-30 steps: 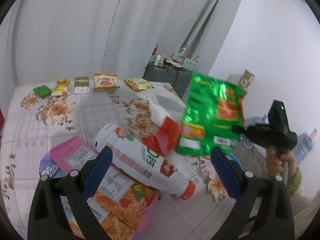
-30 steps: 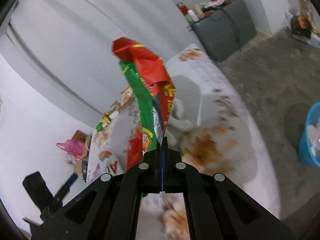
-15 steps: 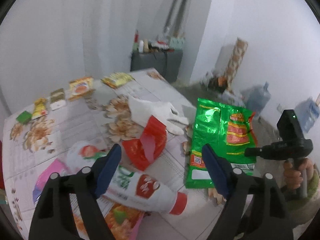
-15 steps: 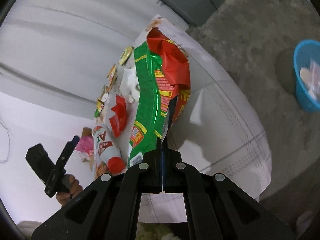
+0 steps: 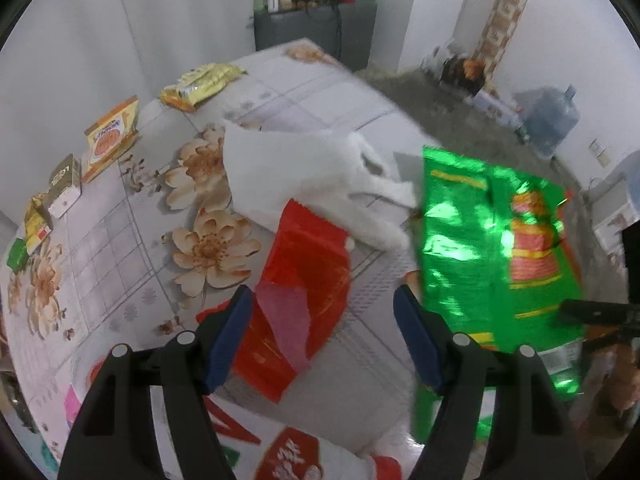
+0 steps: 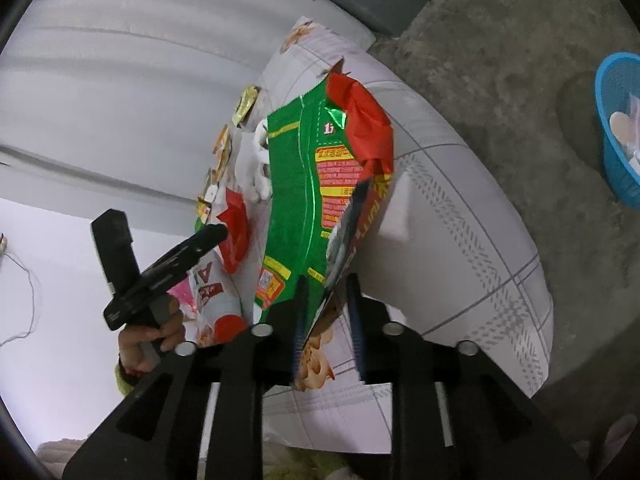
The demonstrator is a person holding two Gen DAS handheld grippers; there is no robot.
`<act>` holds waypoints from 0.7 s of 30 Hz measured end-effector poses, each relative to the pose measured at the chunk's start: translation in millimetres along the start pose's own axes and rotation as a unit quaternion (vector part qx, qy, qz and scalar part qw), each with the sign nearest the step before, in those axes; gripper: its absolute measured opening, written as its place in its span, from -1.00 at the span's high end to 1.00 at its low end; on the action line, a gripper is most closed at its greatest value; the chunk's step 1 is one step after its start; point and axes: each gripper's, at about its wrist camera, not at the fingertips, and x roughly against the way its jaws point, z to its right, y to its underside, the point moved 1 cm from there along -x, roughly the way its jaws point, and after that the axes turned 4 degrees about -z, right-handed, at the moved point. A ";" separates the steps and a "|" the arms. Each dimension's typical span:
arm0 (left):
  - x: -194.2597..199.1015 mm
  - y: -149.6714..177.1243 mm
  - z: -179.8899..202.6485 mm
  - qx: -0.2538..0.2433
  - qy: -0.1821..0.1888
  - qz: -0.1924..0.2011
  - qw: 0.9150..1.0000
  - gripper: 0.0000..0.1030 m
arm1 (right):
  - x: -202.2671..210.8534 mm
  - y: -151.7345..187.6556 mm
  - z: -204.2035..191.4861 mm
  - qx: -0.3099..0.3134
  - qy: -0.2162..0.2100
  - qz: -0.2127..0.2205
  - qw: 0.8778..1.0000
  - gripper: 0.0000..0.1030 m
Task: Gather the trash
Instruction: 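Grasp the green snack bag with the right gripper while the left gripper grasps the red wrapper, then lift the green bag and red wrapper and carry them toward the wastebasket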
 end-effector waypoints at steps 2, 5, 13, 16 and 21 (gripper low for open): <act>-8.5 -0.8 -0.1 -0.011 -0.016 -0.011 1.000 -0.37 | -1.1 -1.3 2.7 -0.003 -0.006 -0.002 1.000 0.42; -16.5 -0.2 -0.4 -0.022 -0.040 -0.021 0.999 -0.27 | -3.2 -2.3 6.2 -0.006 -0.017 -0.003 1.000 0.36; -26.7 -2.8 -3.0 -0.027 -0.053 -0.026 0.998 0.14 | -4.5 -0.3 5.8 -0.004 -0.020 -0.004 1.000 0.36; -27.5 -6.0 -6.9 -0.014 -0.042 -0.025 0.999 0.37 | -6.3 1.3 4.6 -0.003 -0.017 -0.002 1.000 0.38; -23.4 -6.9 -9.3 -0.005 -0.030 -0.012 0.999 0.54 | -4.0 4.9 3.0 -0.003 -0.018 -0.003 1.000 0.40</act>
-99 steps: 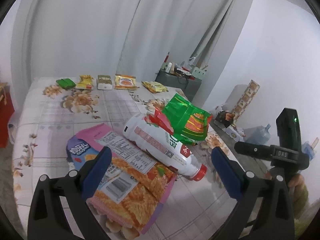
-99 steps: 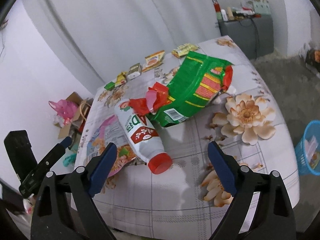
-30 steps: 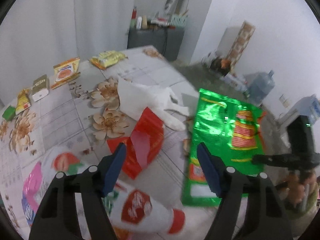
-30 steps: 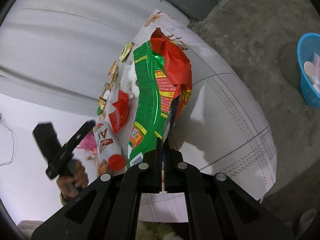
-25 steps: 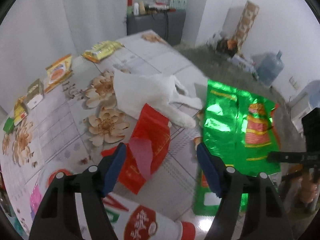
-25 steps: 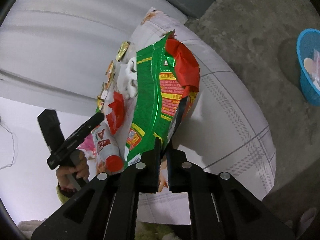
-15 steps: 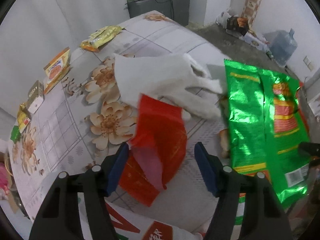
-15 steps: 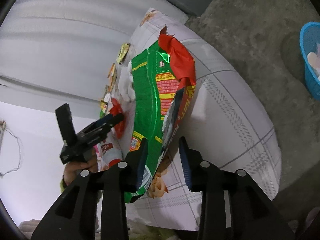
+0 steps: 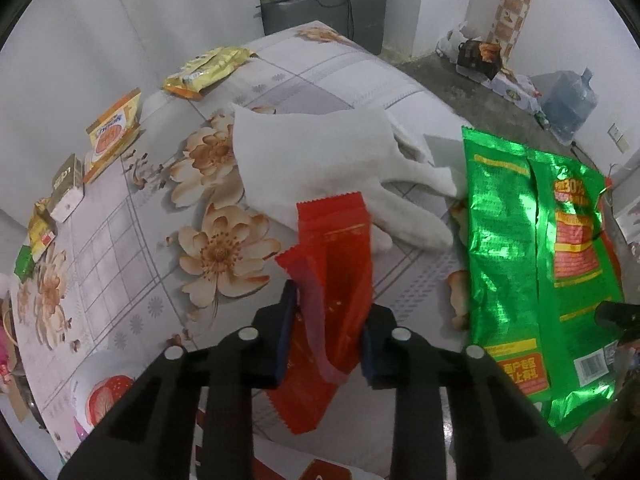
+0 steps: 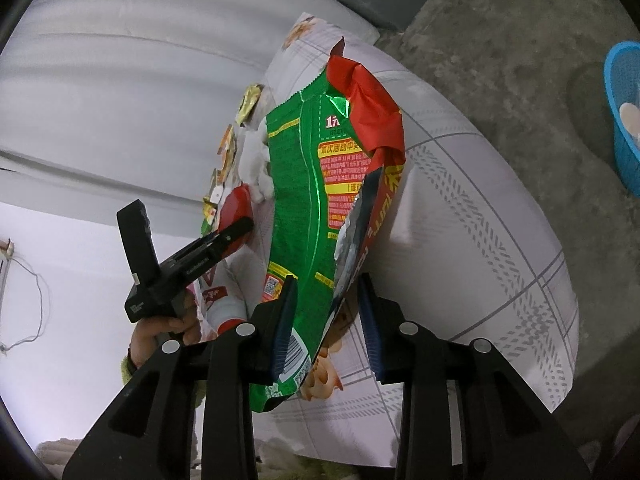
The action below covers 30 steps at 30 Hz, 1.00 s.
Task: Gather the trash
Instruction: 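Lift the green bag and red wrapper and carry them toward the wastebasket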
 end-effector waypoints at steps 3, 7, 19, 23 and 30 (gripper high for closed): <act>9.0 0.3 0.8 -0.001 0.011 0.018 1.000 0.77 | 0.6 0.7 0.8 -0.003 0.000 0.001 1.000 0.44; 23.9 3.0 0.3 0.009 0.020 0.042 0.999 0.87 | 0.4 0.9 2.7 -0.010 0.001 0.003 1.000 0.55; 68.9 24.1 17.4 0.016 0.045 0.112 0.993 0.89 | -5.5 3.7 10.3 -0.033 0.007 0.010 0.999 0.82; 78.3 26.1 23.0 0.011 0.049 0.126 0.991 0.89 | -6.2 5.6 13.5 -0.043 0.000 0.017 0.999 0.93; 87.2 28.7 30.4 0.007 0.052 0.139 0.989 0.89 | 2.2 9.4 13.9 -0.036 -0.008 0.035 0.999 1.00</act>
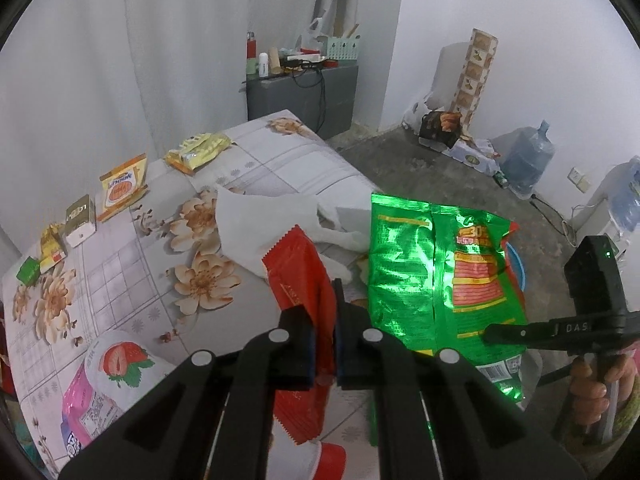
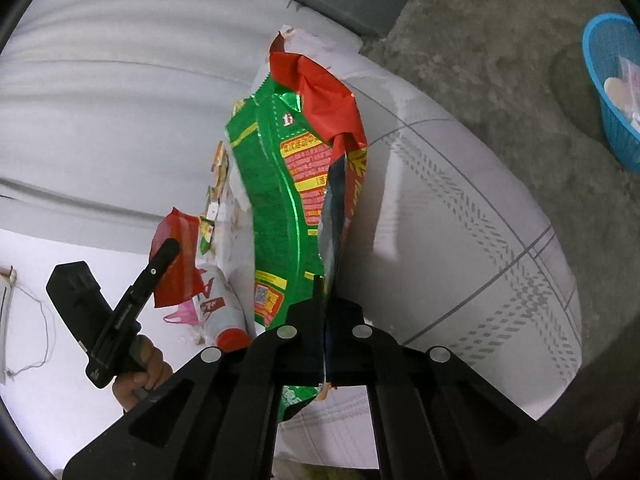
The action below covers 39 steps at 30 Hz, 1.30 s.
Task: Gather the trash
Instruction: 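Lift the green bag and red wrapper and carry them toward the wastebasket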
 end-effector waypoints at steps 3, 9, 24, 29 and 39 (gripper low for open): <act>2.7 -0.9 1.3 -0.001 0.006 0.006 1.000 0.89 | 9.2 1.3 -0.3 0.000 -0.007 0.011 1.000 1.00; 5.2 -3.4 9.7 -0.005 0.009 0.008 1.000 0.89 | 26.5 3.6 -1.5 0.004 -0.021 0.034 0.999 1.00; 13.9 -12.7 57.5 -0.043 0.027 0.026 0.998 0.89 | 56.2 11.0 15.8 0.003 -0.034 0.071 0.997 1.00; 13.7 -17.7 82.6 -0.061 0.041 0.035 0.997 0.89 | 64.4 12.9 26.1 -0.003 -0.042 0.077 0.996 1.00; 3.9 -38.8 157.5 -0.106 0.080 0.055 0.990 0.89 | 98.7 4.3 57.7 -0.020 -0.046 0.119 0.992 1.00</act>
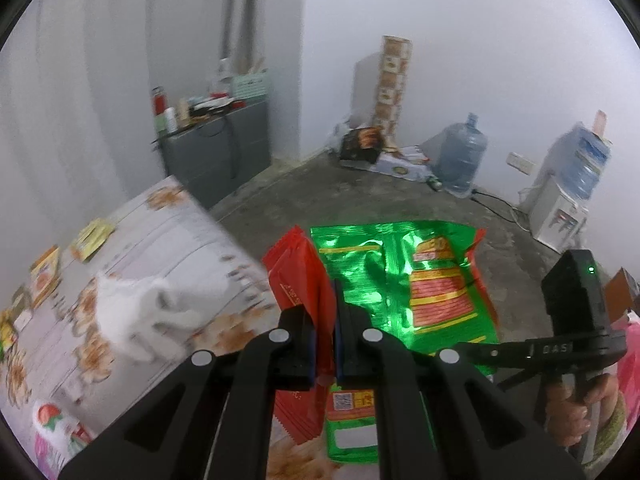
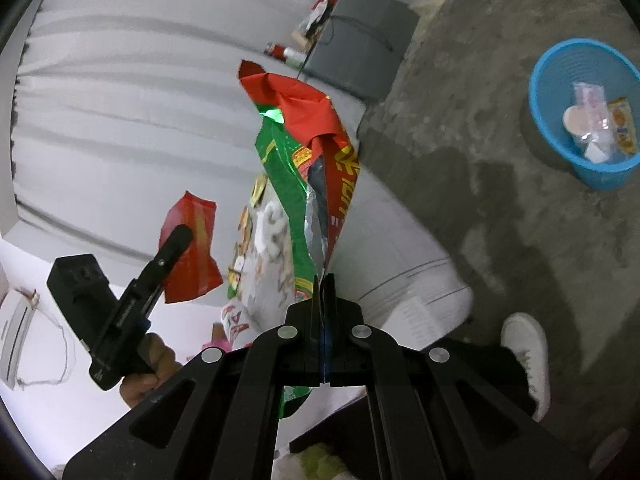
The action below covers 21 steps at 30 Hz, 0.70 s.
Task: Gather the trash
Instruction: 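Lift the green bag and red wrapper and carry them toward the wastebasket, then open both grippers over the wastebasket to drop bag and wrapper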
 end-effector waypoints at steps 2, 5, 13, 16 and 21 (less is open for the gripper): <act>-7.8 -8.3 20.1 -0.017 0.013 0.002 1.000 0.89 | 13.5 -7.5 15.0 -0.018 -0.003 0.020 1.000 1.00; -22.8 -20.7 51.0 -0.039 0.038 0.002 0.999 0.89 | 34.4 -16.5 35.9 -0.042 -0.006 0.052 0.998 1.00; -74.5 -45.7 118.4 -0.062 0.103 -0.020 0.993 0.89 | 78.0 -44.2 109.8 -0.128 -0.002 0.133 0.983 1.00; -91.3 -53.6 131.6 -0.063 0.108 -0.026 0.992 0.89 | 88.1 -56.8 135.9 -0.156 0.021 0.162 0.974 1.00; -121.7 -60.3 141.7 -0.062 0.117 -0.052 0.990 0.89 | 76.2 -91.3 179.1 -0.199 0.068 0.185 0.960 1.00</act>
